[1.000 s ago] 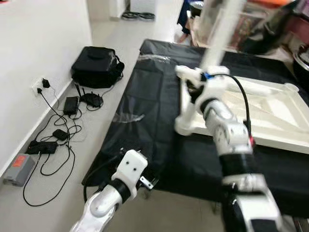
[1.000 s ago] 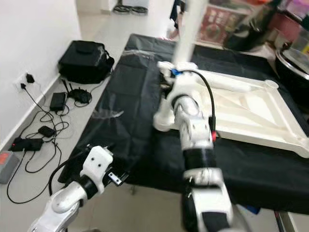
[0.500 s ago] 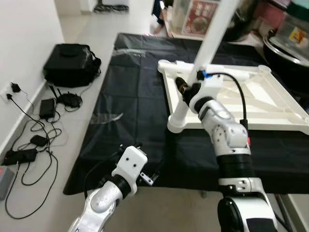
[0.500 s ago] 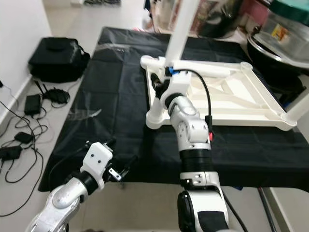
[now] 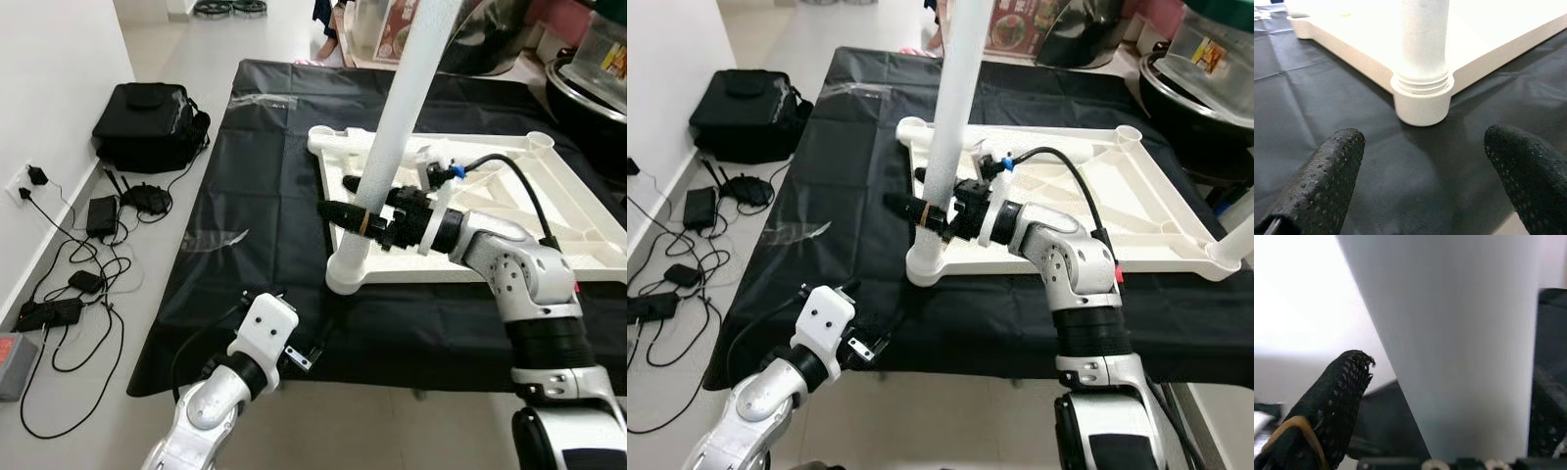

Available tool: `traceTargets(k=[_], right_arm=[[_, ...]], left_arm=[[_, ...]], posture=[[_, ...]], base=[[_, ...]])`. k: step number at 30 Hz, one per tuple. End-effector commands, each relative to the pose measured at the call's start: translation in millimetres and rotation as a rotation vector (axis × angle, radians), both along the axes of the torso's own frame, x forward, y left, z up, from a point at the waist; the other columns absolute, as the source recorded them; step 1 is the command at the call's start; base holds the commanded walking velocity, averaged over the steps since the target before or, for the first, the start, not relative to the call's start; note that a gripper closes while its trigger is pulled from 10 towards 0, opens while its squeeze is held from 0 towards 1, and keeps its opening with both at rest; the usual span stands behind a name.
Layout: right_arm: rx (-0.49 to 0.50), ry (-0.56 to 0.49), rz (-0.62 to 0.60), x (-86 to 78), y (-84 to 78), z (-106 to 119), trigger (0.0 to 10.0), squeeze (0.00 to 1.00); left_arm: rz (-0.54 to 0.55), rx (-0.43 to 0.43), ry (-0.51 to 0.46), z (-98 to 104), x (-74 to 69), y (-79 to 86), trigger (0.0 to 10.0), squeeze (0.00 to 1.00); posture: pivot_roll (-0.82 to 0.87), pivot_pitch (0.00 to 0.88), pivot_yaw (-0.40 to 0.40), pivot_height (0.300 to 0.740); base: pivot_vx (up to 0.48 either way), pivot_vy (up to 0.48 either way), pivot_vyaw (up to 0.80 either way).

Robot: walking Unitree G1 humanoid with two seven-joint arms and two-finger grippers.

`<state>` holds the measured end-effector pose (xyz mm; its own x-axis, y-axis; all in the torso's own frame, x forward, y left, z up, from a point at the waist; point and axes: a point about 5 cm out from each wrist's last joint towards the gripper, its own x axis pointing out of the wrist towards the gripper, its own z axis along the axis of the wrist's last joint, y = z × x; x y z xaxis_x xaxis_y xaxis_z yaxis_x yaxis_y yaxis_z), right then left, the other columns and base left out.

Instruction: Building children table

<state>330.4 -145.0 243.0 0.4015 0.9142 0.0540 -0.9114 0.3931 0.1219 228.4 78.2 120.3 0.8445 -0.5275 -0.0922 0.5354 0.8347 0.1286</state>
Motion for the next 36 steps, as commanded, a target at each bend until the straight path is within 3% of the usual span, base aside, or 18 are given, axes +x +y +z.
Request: traceTargets(k=[1, 3, 4, 5, 6, 10, 11, 15, 16, 18, 26, 28, 29, 31, 32, 34, 35, 36], right_arm=[[0.027, -0.004, 0.123, -7.3, 3.8, 5, 10.0, 1.00], [0.027, -0.004, 0.123, -7.3, 3.8, 5, 10.0, 1.00], [0.000, -0.018, 0.089, -2.9, 4.4, 4, 10.0, 0.18], [0.000, -0.018, 0.089, -2.9, 4.4, 4, 10.0, 0.18], [-0.021, -0.027, 0.083, -0.8, 5.5, 2, 10.0, 0.00], [-0.025, -0.018, 0.187, -7.4, 10.1, -1, 10.0, 0.00], [-0.023, -0.024, 0.204, -8.5, 11.1, 0, 8.7, 0.00], [-0.022, -0.030, 0.213, -9.0, 11.7, 1, 8.7, 0.00], [-0.017, -0.063, 0.124, 0.8, 11.9, 5, 0.0, 0.00], [-0.003, -0.091, -0.058, 20.2, 8.6, 12, 0.0, 0.00], [0.002, -0.100, -0.172, 30.6, 3.1, 14, 0.0, 0.00], [0.002, -0.064, -0.356, 38.6, 0.1, 8, 0.0, 0.00], [0.002, -0.064, -0.356, 38.6, 0.1, 8, 0.0, 0.00], [-0.063, -0.006, -0.667, 48.6, -7.3, -5, 0.0, 0.00], [-0.063, -0.006, -0.667, 48.6, -7.3, -5, 0.0, 0.00], [-0.131, -0.008, -0.846, 51.8, -15.3, -11, 0.0, 0.00], [-0.167, 0.026, -1.051, 52.0, -27.3, -17, 0.0, 0.00], [-0.167, 0.026, -1.051, 52.0, -27.3, -17, 0.0, 0.00]], left_arm=[[-0.002, 0.001, 0.027, -5, -1.7, -0.8, 10.0, 0.00], [-0.002, 0.001, 0.027, -5, -1.7, -0.8, 10.0, 0.00], [-0.003, 0.002, 0.028, -5, -1.5, -0.8, 10.0, 0.00], [-0.003, 0.002, 0.028, -5, -1.5, -0.8, 10.0, 0.00], [-0.003, 0.003, 0.029, -5, -1.3, -0.7, 10.0, 0.00], [-0.003, 0.005, 0.027, -4, -1.1, -0.5, 10.0, 0.00], [-0.003, 0.005, 0.027, -4, -1.0, -0.5, 10.0, 0.00], [-0.003, 0.004, 0.027, -4, -1.1, -0.4, 10.0, 0.00], [-0.003, 0.005, 0.026, -4, -0.7, -0.4, 10.0, 0.00], [-0.002, 0.005, 0.024, -4, 0.0, -0.4, 10.0, 0.00], [-0.002, 0.008, 0.022, -4, 0.3, -0.1, 10.0, 0.00], [-0.003, 0.010, 0.022, -5, -0.1, 0.0, 10.0, 0.00], [-0.003, 0.010, 0.022, -5, -0.1, 0.0, 10.0, 0.00], [-0.007, 0.014, 0.022, -5, -0.4, -0.3, 10.0, 0.00], [-0.007, 0.014, 0.022, -5, -0.4, -0.3, 10.0, 0.00], [-0.008, 0.015, 0.022, -6, -0.7, -0.3, 10.0, 0.00], [-0.010, 0.016, 0.022, -6, -1.0, -0.4, 10.0, 0.00], [-0.010, 0.016, 0.022, -6, -1.0, -0.4, 10.0, 0.00]], posture=[[0.12, 0.111, -0.094, 0.740], [0.12, 0.111, -0.094, 0.740], [0.12, 0.113, -0.096, 0.740], [0.12, 0.113, -0.096, 0.740], [0.12, 0.115, -0.090, 0.740], [0.13, 0.113, -0.095, 0.740], [0.12, 0.115, -0.091, 0.740], [0.12, 0.115, -0.091, 0.740], [0.13, 0.114, -0.094, 0.740], [0.13, 0.111, -0.094, 0.740], [0.13, 0.103, -0.094, 0.740], [0.12, 0.094, -0.091, 0.740], [0.12, 0.094, -0.091, 0.740], [0.12, 0.089, -0.092, 0.740], [0.12, 0.089, -0.092, 0.740], [0.12, 0.084, -0.088, 0.740], [0.12, 0.079, -0.093, 0.740], [0.12, 0.079, -0.093, 0.740]], base=[[0.000, 0.000, 0.00], [0.000, 0.000, 0.00], [0.000, 0.000, 0.00], [0.000, 0.000, 0.00], [0.000, 0.000, 0.00], [0.000, 0.000, 0.00], [0.000, 0.000, 0.00], [0.000, 0.000, 0.00], [0.000, 0.000, 0.00], [0.000, 0.000, 0.00], [0.000, 0.000, 0.00], [0.000, 0.000, 0.00], [0.000, 0.000, 0.00], [0.000, 0.000, 0.00], [0.000, 0.000, 0.00], [0.000, 0.000, 0.00], [0.000, 0.000, 0.00], [0.000, 0.000, 0.00]])
